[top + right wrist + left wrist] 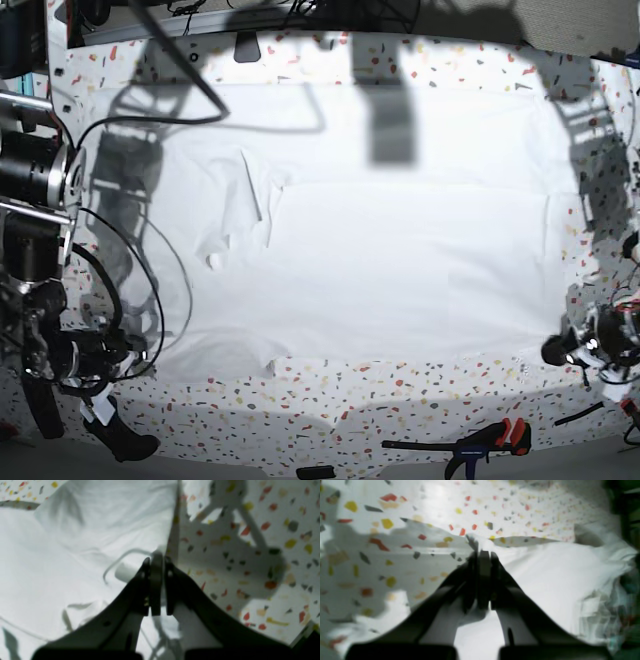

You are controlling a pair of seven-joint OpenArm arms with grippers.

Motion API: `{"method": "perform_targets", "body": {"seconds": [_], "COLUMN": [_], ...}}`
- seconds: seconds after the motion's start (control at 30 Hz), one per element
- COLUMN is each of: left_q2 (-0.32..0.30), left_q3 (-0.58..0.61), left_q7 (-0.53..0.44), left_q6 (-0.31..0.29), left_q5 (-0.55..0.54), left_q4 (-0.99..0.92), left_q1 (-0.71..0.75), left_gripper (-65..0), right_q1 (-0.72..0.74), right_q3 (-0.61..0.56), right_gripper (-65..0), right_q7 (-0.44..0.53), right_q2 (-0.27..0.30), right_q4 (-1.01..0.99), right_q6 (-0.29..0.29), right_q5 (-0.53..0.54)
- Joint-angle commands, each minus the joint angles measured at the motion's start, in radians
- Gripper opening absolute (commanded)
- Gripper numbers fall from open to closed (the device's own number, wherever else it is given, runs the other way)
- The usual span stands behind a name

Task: Fold the T-shirt properly
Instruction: 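Fold the grasped edge over toward the collar with both grippers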

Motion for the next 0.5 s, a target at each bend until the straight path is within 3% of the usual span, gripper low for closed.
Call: {"method": "perform_targets", "body": {"seconds": [0.0,0.13,0.47], "left_q2": [-0.029,-0.068,-0.078], "left_q3": [-0.002,-0.002,-0.002], "left_q7": [0.018,0.111,0.108], "left_q6": [-0.011,-0.011,-0.011], "left_q5": [-0.071,-0.203,-0.227], "left_q4": [0.021,0.021,0.023], "left_q1": [-0.040,-0.039,-0.031], "left_gripper": [-65.0,-65.0,-65.0], "right_q1": [0.042,0.036,-0.236], "right_q3": [0.002,0.002,0.031], "right_gripper": [-65.0,-65.0,-65.0], "right_q7": [0.017,-0.013,-0.007], "right_q2": [0.019,0.031,0.029], "right_q4": [0.025,0.043,0.406], "right_q6": [0.017,0.017,0.017], "right_q5": [0.029,0.061,0.063]}}
